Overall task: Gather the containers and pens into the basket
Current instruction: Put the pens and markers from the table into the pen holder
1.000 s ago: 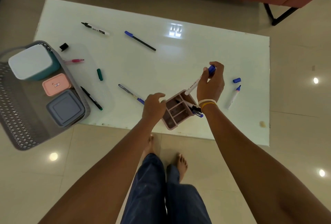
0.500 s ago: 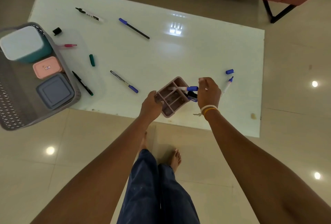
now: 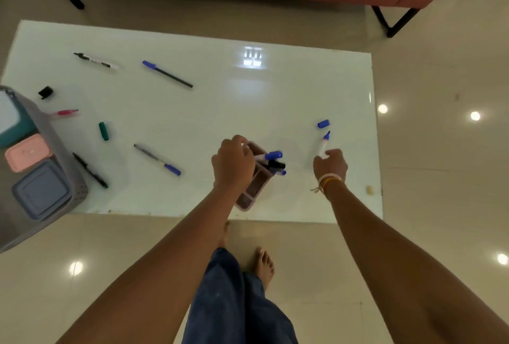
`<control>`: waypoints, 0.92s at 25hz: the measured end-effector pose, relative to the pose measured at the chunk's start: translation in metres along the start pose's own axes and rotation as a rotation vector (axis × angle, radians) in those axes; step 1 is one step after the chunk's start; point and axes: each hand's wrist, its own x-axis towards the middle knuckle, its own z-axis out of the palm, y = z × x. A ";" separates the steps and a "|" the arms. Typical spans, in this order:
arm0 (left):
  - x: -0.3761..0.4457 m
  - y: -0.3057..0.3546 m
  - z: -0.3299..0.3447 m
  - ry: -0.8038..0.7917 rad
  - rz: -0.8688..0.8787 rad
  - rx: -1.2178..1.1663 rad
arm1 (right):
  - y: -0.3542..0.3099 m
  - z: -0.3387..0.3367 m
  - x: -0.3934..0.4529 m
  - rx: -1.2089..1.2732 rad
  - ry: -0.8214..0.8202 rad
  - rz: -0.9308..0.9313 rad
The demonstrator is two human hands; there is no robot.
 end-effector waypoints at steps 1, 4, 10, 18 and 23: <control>0.010 0.011 0.006 -0.012 0.050 0.016 | 0.001 0.002 0.007 -0.005 -0.017 0.016; 0.035 0.037 0.026 -0.072 0.134 0.065 | -0.001 0.003 0.026 -0.014 -0.028 0.117; 0.073 0.066 0.052 -0.259 0.224 0.095 | -0.005 0.020 0.054 -0.025 -0.035 0.186; 0.119 0.110 0.104 -0.447 0.244 0.015 | 0.006 0.037 0.054 0.009 0.126 0.133; 0.133 0.154 0.160 -0.467 0.298 0.102 | 0.015 0.035 0.064 -0.046 0.167 0.035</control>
